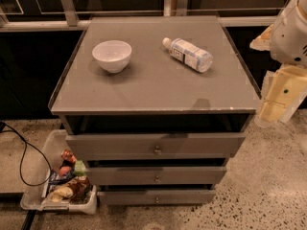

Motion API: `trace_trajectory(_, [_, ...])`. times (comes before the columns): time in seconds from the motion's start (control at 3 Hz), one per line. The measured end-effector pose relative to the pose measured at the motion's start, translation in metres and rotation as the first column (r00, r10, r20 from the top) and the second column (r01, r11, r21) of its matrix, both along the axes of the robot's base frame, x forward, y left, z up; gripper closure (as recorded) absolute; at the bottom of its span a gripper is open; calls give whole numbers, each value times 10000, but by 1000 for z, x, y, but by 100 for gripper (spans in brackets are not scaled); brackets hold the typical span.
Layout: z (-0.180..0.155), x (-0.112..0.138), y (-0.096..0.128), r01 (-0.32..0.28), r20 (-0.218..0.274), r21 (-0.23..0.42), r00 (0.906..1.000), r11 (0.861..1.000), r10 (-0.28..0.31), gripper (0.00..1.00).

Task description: Open middle drawer

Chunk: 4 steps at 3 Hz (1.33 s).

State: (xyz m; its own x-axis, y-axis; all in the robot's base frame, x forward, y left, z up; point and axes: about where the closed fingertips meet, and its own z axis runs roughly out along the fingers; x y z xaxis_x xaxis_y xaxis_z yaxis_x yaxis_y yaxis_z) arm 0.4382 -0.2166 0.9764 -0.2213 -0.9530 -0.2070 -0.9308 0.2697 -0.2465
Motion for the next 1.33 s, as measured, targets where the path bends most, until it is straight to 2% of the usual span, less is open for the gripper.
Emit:
trace_trajectory(0.33, [0,0,0,-1,0,0,10000,10000,1,0])
trace_trajectory(0.67, [-24,-9,-1,-105,-25,83,9999,9999,105,0])
trace_trajectory(1.0, [-86,-29,-5,-343,-396,591,9985,9977,366,0])
trace_trajectory(1.33, [-151,-53,-1,-765,-533,1774,9948,9812,872,0])
